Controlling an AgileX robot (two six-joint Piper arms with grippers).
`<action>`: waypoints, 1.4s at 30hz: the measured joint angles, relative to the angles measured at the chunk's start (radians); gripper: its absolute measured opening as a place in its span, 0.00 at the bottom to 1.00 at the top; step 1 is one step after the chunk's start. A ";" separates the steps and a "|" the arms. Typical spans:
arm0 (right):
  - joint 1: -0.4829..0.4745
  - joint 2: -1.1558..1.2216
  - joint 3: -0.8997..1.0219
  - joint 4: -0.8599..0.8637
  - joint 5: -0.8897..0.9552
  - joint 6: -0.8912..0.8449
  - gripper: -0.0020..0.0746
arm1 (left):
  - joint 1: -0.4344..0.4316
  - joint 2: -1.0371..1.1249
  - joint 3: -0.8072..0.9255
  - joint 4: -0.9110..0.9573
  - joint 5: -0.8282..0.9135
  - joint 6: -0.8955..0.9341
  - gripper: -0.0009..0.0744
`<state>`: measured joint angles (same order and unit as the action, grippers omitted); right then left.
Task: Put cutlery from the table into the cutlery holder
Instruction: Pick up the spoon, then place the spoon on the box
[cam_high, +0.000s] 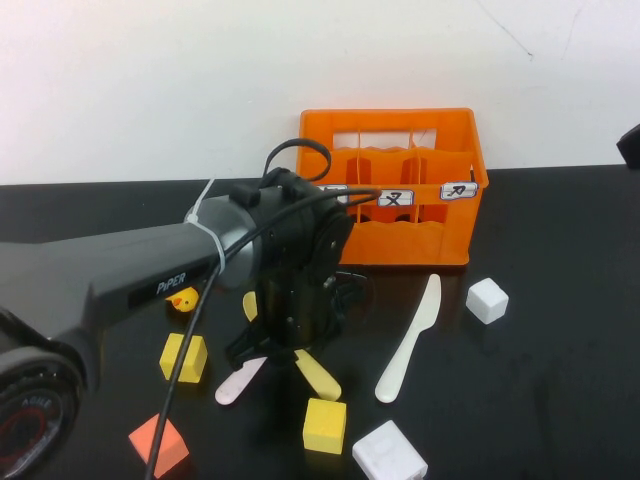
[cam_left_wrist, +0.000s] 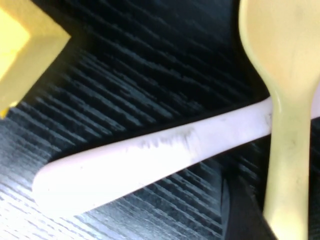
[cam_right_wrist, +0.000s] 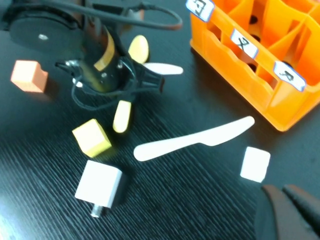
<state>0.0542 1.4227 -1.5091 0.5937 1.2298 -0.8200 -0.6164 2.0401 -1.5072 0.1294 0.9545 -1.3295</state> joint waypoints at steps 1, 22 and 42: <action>0.000 0.000 0.000 0.008 0.000 -0.002 0.02 | 0.004 0.000 -0.002 -0.006 0.004 0.011 0.36; 0.000 0.000 0.000 0.059 0.000 -0.038 0.02 | 0.054 -0.022 -0.007 0.023 0.115 0.405 0.21; 0.000 0.000 0.000 0.060 0.000 -0.064 0.02 | 0.055 -0.327 -0.005 0.252 -0.032 0.423 0.21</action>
<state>0.0542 1.4227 -1.5091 0.6542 1.2298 -0.8838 -0.5614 1.7126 -1.5117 0.3810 0.9228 -0.9066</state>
